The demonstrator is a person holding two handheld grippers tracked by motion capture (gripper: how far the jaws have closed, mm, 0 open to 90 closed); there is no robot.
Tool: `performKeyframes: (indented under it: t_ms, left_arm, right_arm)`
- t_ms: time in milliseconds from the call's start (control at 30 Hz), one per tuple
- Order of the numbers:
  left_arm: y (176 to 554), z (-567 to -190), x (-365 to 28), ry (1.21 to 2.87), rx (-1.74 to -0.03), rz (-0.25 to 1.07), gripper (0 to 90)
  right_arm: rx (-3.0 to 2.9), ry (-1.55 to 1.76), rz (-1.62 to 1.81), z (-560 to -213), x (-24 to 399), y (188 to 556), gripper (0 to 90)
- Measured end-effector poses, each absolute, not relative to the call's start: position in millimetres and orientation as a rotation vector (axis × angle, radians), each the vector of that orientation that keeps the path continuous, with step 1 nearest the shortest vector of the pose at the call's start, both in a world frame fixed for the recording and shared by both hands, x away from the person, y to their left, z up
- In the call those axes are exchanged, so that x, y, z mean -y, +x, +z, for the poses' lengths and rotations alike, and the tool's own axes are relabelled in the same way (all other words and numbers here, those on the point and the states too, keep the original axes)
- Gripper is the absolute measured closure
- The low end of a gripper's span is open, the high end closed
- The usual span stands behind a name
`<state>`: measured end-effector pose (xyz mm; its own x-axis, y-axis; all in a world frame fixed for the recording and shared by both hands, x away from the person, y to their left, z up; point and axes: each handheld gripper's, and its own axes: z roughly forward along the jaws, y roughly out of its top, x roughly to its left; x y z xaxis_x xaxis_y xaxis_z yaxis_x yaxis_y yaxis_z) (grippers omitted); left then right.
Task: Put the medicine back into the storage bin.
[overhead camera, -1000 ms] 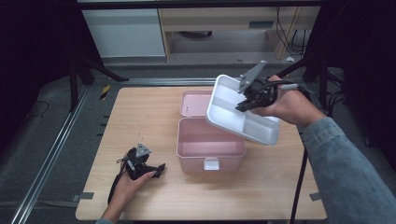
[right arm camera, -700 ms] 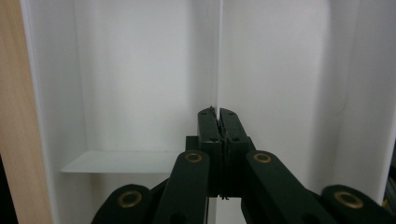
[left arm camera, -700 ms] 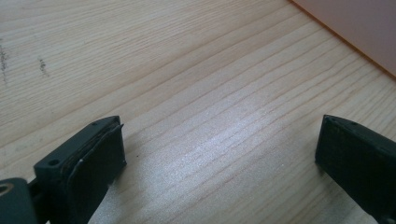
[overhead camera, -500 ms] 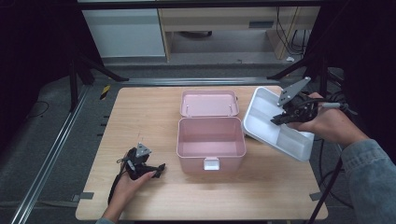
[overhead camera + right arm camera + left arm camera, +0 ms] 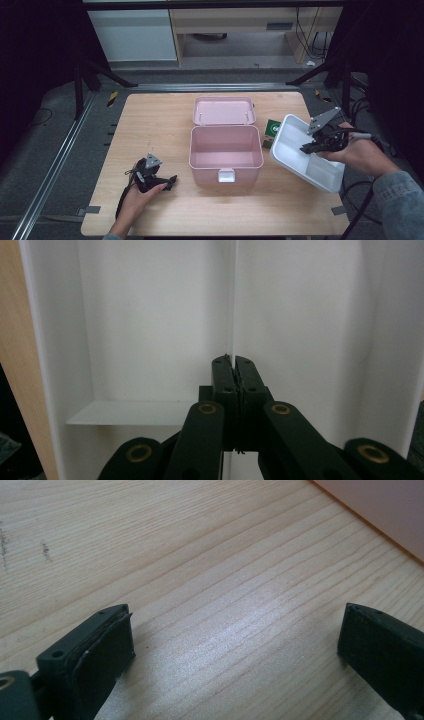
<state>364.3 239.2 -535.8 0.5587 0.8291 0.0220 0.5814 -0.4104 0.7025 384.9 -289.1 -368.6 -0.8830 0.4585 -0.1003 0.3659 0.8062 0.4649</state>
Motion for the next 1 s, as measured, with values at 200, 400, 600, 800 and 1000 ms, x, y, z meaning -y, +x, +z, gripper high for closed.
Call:
performKeyframes:
  t_ms: [200,400,600,800,1000]
  left_arm:
    - [364,-536,-239,2.142,-1.126,0.49,0.7]
    - [364,-536,-239,2.142,-1.126,0.49,0.7]
    - [364,-536,-239,2.142,-1.126,0.49,0.7]
    - [364,-536,-239,2.142,-1.126,0.49,0.7]
    - [364,-536,-239,2.142,-1.126,0.491,0.7]
  right_arm:
    - [-2.819,0.671,0.636,-395,294,380,90.0]
    - [-2.854,0.693,0.617,-422,294,379,90.0]
    - [-2.887,0.68,0.595,-439,290,377,90.0]
    - [-2.904,0.68,0.581,-454,286,378,90.0]
    - [-2.928,0.672,0.542,-469,281,379,90.0]
